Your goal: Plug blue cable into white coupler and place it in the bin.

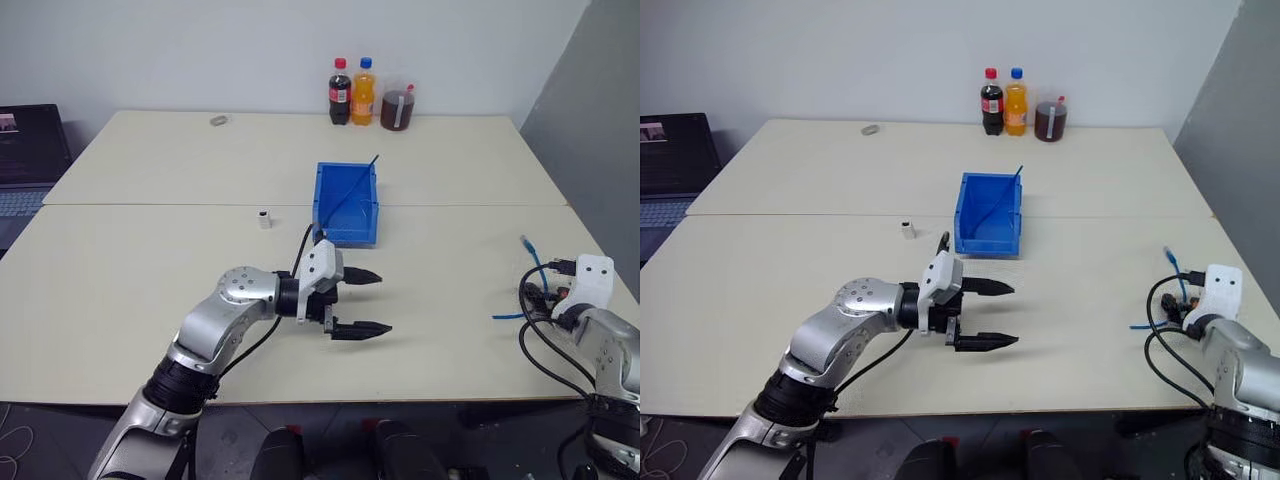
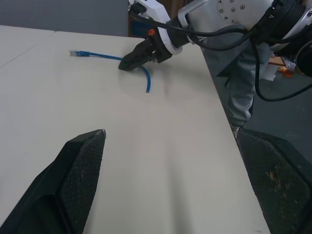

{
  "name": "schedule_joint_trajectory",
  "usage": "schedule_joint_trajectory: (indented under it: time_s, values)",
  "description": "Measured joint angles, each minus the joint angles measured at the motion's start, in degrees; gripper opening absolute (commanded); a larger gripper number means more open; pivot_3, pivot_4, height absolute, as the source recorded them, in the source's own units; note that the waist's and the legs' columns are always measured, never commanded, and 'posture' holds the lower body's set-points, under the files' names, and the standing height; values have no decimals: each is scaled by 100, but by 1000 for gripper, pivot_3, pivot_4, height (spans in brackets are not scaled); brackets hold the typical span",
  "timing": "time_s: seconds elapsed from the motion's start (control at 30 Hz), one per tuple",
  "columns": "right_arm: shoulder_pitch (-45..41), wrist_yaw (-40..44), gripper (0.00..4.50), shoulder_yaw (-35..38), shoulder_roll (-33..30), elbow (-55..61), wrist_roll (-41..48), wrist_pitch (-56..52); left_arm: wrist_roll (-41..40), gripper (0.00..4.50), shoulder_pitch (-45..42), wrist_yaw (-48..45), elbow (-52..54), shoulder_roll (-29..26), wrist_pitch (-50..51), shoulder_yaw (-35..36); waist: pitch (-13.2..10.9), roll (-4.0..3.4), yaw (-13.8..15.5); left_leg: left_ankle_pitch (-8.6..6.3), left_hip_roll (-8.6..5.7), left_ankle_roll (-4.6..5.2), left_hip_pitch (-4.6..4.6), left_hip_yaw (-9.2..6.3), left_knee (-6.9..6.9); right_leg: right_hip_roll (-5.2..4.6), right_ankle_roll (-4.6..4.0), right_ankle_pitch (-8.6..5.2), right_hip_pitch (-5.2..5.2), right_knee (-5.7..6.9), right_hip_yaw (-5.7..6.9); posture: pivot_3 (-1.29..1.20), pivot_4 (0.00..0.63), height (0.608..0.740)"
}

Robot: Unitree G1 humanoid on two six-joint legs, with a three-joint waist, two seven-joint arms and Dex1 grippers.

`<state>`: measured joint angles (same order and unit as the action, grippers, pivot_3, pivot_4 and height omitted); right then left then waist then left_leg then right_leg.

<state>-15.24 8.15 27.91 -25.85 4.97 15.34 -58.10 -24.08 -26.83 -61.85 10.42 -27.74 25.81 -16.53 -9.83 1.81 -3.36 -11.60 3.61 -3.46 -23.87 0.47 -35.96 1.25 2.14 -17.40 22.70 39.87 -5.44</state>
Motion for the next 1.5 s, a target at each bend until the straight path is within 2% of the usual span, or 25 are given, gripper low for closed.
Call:
schedule_joint_trajectory:
  time_s: [0.03,0.33,0.57,0.67,0.8,0.93,0.97,1.1,1.2,1.37,1.5]
  values:
    - [-59,-52,2001,59,7,-61,7,-45,24,4500,0,1,-23,-5,-16,1,0,0,7,0,0,0,0,-1,0,0,0,0,-1,0,1,0,150,740]
    - [-83,-21,28,204,-71,-266,-5,47,117,4500,17,15,-137,-62,-34,72,1,1,7,0,-1,0,0,-1,0,-1,1,0,-3,-4,2,0,150,740]
    - [326,999,28,-239,-793,-287,155,320,186,4500,505,33,-86,-326,-39,99,-1,1,8,-3,0,6,-4,-2,5,-1,1,0,-3,-22,2,0,150,740]
    - [618,1917,28,-822,-1332,-47,212,693,189,4500,586,211,51,-373,-38,265,-6,-7,2,-4,-1,7,-3,3,5,-2,3,0,-3,-23,-2,0,150,740]
    - [1015,3402,28,-1633,-2382,1024,383,1373,166,4500,1305,93,327,-1107,2,619,-11,-16,-92,-7,9,12,1,-7,16,8,-6,-6,-1,-32,-1,0,150,740]
    - [978,4065,28,-2250,-2671,1351,339,1965,61,4500,2005,-149,517,-1571,38,839,-20,0,-80,-8,5,11,-4,-15,14,-4,-5,-5,-10,-46,8,0,150,740]
    - [901,4101,28,-2383,-2640,1366,330,2018,46,4500,2115,-158,526,-1622,30,898,-23,3,-78,-8,4,11,-4,-12,13,-8,-2,-4,-10,-46,9,0,150,740]
    - [-220,4089,28,-3519,-1773,1365,89,2160,-2,4500,2678,-48,438,-1757,-37,1493,-33,13,-135,-8,8,12,-2,-9,12,-9,6,2,-6,-42,9,0,150,740]
    - [-613,4037,28,-4112,-1314,1185,-154,2309,-66,4500,2799,32,298,-1770,-35,1896,-33,16,-102,-8,6,11,-7,-13,12,-13,2,0,-5,-43,13,0,150,740]
    - [-1177,4069,28,-5116,-565,380,-766,2889,-91,4500,3015,60,-50,-1950,-28,2464,-34,17,-27,-9,4,11,-20,0,14,-20,-4,-4,13,-44,19,0,150,740]
    - [-1798,4186,28,-5513,-155,-471,-1219,3534,-91,4500,3029,2,-234,-2001,-67,2607,-34,16,12,-8,3,10,-47,8,10,-22,-18,6,48,-27,17,0,150,740]
